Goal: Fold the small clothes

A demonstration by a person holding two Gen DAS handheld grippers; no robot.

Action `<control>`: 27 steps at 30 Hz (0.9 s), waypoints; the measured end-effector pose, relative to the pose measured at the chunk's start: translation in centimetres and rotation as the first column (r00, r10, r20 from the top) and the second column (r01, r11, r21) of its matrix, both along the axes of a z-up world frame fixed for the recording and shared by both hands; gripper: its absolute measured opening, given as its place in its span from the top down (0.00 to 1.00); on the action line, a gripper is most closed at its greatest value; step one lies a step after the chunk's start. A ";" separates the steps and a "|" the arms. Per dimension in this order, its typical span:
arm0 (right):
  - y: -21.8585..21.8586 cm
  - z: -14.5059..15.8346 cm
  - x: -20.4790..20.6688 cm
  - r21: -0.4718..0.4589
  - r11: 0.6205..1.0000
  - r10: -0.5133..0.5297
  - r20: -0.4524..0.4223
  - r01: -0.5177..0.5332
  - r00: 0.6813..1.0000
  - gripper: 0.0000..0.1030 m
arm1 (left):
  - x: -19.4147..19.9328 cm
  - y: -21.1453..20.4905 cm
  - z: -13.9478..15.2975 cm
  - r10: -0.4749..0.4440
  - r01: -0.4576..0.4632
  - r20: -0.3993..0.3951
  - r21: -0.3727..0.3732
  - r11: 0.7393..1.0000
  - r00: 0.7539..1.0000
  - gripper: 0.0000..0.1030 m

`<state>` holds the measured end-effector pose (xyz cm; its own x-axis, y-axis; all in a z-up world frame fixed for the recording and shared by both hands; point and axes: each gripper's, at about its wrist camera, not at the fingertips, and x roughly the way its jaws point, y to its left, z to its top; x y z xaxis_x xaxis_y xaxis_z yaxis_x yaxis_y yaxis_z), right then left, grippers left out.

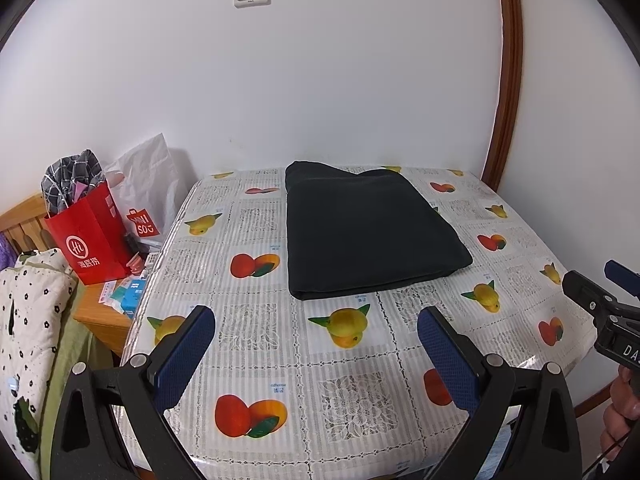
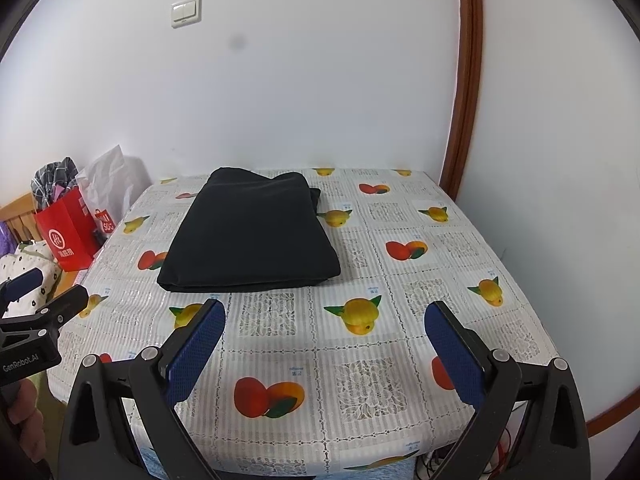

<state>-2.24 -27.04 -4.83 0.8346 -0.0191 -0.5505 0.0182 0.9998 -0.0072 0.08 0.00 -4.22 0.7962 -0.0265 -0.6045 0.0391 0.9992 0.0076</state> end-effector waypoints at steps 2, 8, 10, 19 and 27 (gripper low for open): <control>0.0 -0.1 0.0 0.003 1.000 0.001 0.000 -0.001 1.000 0.04 | 0.0 0.0 0.0 -0.001 0.001 -0.001 -0.004 1.000 1.000 0.01; 0.0 0.0 -0.1 0.001 1.000 0.001 -0.001 -0.001 1.000 0.04 | 0.0 0.0 0.1 0.002 -0.002 -0.002 -0.005 1.000 1.000 0.01; 0.0 0.1 -0.1 0.000 1.000 0.002 0.001 -0.002 1.000 0.04 | 0.0 0.0 0.1 0.003 -0.003 -0.001 -0.005 1.000 1.000 0.01; 0.0 0.0 -0.1 0.000 1.000 -0.002 0.002 0.002 1.000 0.04 | 0.0 -0.1 0.2 0.000 0.000 -0.001 -0.006 1.000 1.000 0.01; -0.1 0.1 -0.2 0.002 1.000 -0.008 0.004 0.008 1.000 0.04 | -0.2 -0.2 0.2 0.000 0.000 0.002 -0.009 1.000 1.000 0.01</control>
